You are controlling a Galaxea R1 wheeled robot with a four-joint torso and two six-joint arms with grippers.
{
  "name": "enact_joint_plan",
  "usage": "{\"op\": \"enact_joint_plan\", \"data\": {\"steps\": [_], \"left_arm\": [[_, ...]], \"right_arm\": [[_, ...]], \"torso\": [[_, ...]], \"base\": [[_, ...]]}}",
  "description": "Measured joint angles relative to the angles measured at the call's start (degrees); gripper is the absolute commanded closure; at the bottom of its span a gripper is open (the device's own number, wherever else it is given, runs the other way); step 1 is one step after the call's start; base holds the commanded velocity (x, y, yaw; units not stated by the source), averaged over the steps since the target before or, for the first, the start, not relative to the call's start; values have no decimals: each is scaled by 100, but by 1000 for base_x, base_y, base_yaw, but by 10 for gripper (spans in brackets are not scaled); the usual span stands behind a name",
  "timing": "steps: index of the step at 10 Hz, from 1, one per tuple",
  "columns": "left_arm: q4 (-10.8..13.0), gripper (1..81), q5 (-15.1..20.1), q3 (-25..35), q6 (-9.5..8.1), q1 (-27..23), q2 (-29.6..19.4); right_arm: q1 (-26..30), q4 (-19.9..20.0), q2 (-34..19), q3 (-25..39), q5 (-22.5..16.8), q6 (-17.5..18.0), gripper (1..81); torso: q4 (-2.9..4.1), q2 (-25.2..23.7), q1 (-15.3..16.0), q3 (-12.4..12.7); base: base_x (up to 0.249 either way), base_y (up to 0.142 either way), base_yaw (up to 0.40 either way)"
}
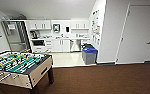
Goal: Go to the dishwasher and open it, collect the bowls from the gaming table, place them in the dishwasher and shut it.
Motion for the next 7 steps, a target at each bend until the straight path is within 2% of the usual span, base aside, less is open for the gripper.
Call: {"op": "enact_joint_plan", "data": {"steps": [7], "left_arm": [[0,10,-16,24,0,50,-61]], "right_arm": [[-65,0,5,0,-11,-6,10]], "torso": [[0,0,2,0]], "base": [[134,0,0]]}}
